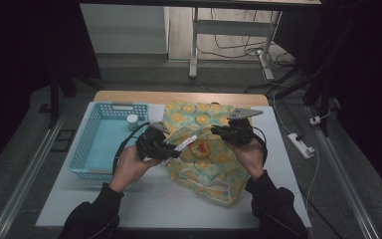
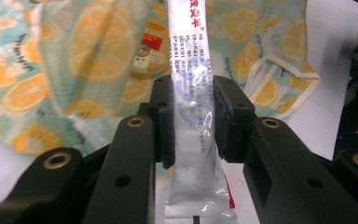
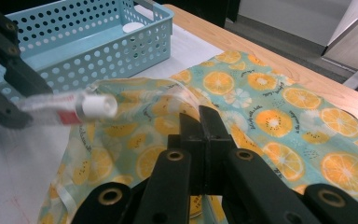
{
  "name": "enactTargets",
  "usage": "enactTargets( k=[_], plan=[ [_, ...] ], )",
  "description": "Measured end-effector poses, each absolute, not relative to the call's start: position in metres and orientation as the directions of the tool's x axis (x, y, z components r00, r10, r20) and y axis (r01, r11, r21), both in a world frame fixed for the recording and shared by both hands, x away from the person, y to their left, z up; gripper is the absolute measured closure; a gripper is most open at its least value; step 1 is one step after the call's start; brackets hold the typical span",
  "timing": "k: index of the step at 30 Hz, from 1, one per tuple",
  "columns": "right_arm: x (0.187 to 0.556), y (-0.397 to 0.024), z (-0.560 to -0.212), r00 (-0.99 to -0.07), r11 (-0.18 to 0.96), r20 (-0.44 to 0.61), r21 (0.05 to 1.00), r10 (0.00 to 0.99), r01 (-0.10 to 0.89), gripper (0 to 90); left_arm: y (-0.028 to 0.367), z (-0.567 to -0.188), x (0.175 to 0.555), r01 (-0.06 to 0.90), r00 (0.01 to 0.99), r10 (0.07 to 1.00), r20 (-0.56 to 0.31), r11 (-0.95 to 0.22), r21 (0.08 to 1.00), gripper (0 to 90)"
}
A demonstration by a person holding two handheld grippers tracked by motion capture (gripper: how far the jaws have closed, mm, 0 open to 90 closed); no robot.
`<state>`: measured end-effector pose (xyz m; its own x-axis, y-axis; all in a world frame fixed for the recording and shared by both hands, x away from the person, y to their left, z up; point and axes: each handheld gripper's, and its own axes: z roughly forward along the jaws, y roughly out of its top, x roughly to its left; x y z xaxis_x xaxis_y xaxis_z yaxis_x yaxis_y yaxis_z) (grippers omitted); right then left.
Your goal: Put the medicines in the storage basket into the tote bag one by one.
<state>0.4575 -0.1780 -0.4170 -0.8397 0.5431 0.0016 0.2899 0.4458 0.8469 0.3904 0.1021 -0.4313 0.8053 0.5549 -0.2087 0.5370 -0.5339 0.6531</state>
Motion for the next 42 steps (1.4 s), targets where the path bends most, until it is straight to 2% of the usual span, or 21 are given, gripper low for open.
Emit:
enactTargets(
  k=[24, 42],
  plan=[
    [0.455, -0.177, -0.415, -0.844, 0.441, 0.001, 0.852, 0.537, 0.282, 90.0, 0.049, -0.449, 0.421, 0.535, 0.818, 0.535, -0.211, -0.575, 0.618, 70.9],
    [0.455, -0.174, -0.416, -0.845, 0.443, 0.002, 0.851, 0.535, 0.282, 90.0, 0.036, -0.465, 0.449, 0.55, 0.787, 0.598, -0.153, -0.566, 0.614, 70.8]
  ],
)
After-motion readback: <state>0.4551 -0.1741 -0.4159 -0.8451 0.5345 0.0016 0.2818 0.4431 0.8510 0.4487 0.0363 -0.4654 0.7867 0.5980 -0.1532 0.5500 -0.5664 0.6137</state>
